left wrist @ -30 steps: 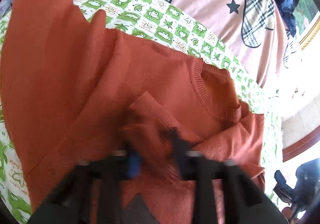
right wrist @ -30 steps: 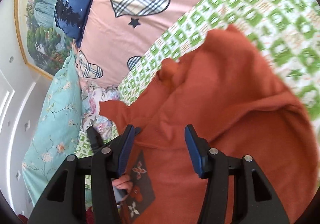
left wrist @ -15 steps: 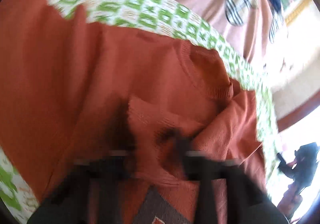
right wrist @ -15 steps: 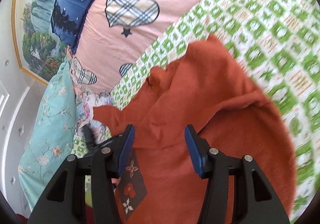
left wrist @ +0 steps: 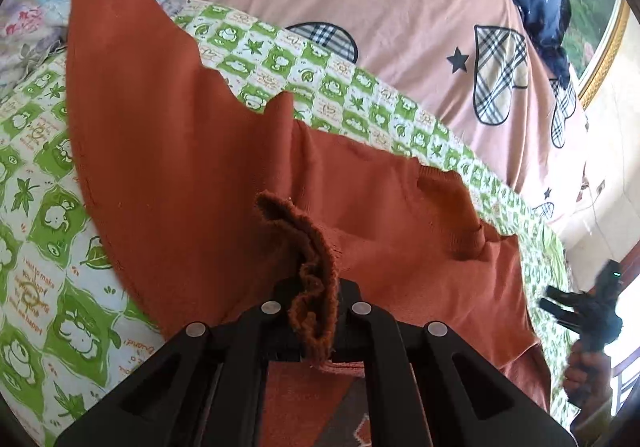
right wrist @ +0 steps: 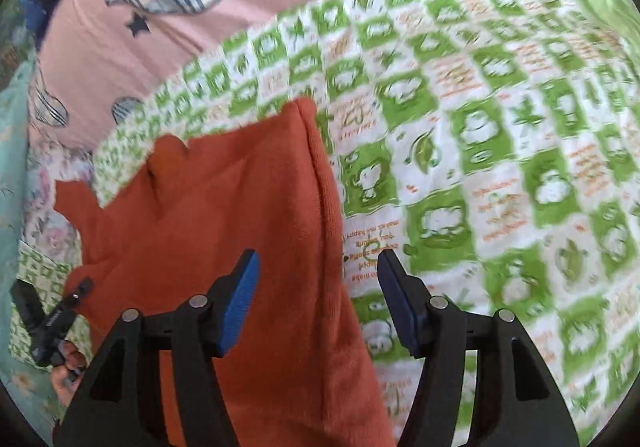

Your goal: Fold small clothes

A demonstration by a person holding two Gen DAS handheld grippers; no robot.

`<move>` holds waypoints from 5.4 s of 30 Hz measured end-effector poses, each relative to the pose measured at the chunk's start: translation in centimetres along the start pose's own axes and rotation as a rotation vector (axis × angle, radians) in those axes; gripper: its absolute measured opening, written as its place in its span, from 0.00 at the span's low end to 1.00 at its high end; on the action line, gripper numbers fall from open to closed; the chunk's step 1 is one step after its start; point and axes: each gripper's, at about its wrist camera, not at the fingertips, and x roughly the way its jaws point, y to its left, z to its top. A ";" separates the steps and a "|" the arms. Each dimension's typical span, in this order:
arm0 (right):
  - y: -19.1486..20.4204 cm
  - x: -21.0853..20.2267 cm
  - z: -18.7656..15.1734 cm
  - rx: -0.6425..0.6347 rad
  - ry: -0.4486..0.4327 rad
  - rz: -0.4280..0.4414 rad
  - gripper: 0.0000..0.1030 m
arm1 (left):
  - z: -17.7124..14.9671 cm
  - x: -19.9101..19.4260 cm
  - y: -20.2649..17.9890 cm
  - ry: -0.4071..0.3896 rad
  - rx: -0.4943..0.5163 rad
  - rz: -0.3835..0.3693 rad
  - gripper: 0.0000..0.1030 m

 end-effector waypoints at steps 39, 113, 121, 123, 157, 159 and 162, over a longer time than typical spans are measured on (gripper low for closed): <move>6.5 -9.2 -11.3 -0.120 -0.057 0.217 0.42 | 0.7 -5.5 4.3 -0.040 0.017 0.175 0.37; 18.4 -2.7 -10.8 -0.702 -0.073 -0.034 0.63 | -6.4 -5.2 -1.7 0.072 0.129 0.169 0.48; 20.0 0.6 -11.3 -0.902 -0.097 -0.071 0.63 | -5.1 -4.2 2.7 0.074 0.015 0.205 0.47; 21.0 1.8 -11.3 -0.934 -0.109 -0.100 0.61 | -4.6 -3.5 2.0 0.063 0.029 0.220 0.48; 1.3 -2.2 -7.5 0.155 -0.137 0.034 0.15 | -4.8 -4.2 6.4 -0.050 -0.226 0.059 0.49; 0.6 -2.2 -7.8 0.165 -0.118 -0.020 0.15 | -4.8 -4.2 6.4 -0.049 -0.229 0.054 0.49; 0.6 -4.5 -8.2 0.176 -0.201 -0.088 0.15 | -4.8 -4.1 6.6 -0.048 -0.235 0.046 0.49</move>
